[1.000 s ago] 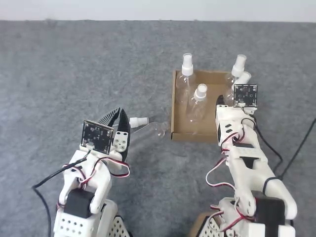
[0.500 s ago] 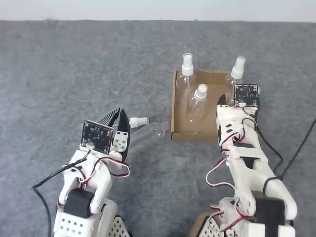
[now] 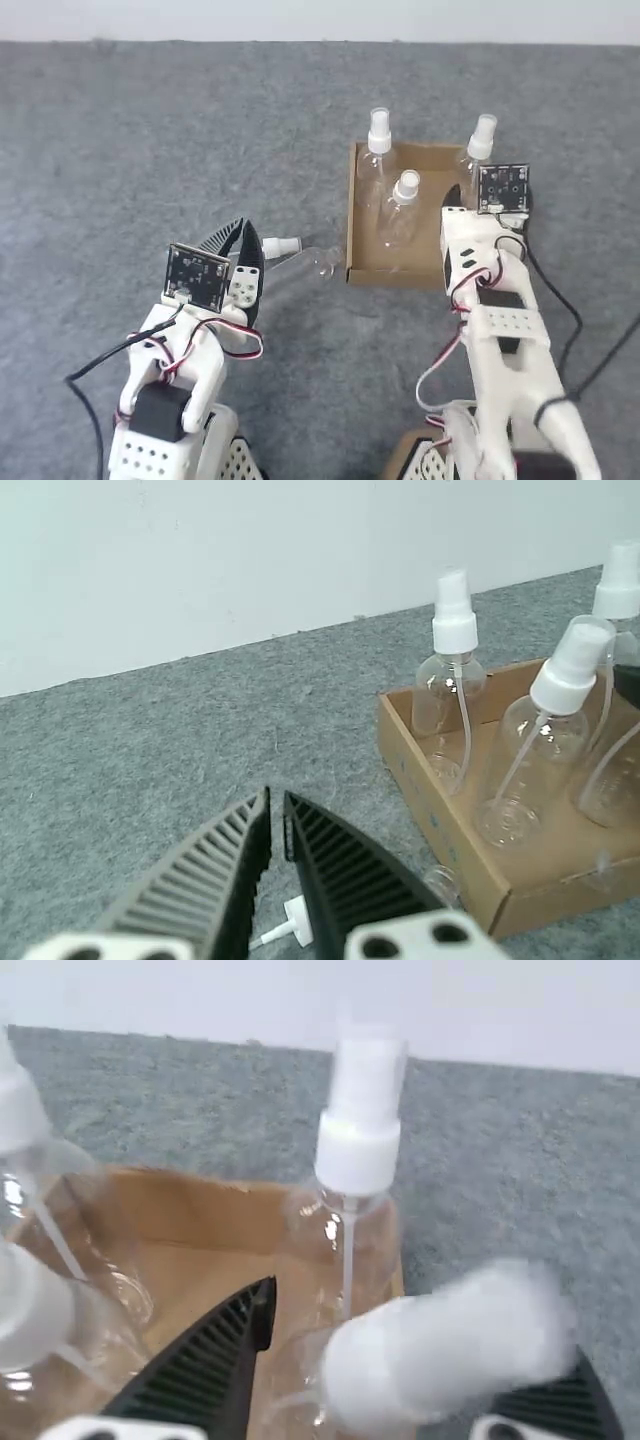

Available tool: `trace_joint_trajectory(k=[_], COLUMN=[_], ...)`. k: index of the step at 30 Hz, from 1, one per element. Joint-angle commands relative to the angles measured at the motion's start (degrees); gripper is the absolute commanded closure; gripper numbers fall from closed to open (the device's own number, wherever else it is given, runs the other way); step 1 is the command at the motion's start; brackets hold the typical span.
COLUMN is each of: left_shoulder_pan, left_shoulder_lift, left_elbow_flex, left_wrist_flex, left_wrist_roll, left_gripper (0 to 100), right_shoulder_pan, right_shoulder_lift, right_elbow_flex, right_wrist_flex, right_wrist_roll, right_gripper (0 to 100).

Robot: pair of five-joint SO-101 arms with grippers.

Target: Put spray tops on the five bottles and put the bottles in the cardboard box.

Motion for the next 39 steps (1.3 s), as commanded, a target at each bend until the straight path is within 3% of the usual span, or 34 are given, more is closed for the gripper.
trace_joint_trajectory(k=[1, 13, 26, 33, 39], left_shoulder_pan=[-0.35, -0.35, -6.42, -9.14, -20.04], left_shoulder_lift=[-0.09, -0.09, 0.44, 1.85, 20.48], left_elbow_flex=[-0.40, -0.40, -4.18, -12.26, -23.43], left_wrist_flex=[-1.49, -1.41, 0.62, 7.65, 9.05], left_wrist_roll=[-0.62, -0.62, -0.26, -0.62, -5.19], left_gripper=[99, 99, 99, 99, 99], right_shoulder_pan=[-1.54, -1.71, -2.68, -16.57, -31.96], right_shoulder_lift=[-8.84, -23.87, -26.51, -26.42, -22.02], right_elbow_flex=[-2.81, -5.54, -33.23, -36.31, -36.31], right_wrist_flex=[5.14, 20.00, 57.19, 66.95, 68.35], right_wrist_roll=[0.88, 0.88, 0.35, 0.35, -6.33], right_gripper=[69.5, 69.5, 69.5, 69.5, 69.5])
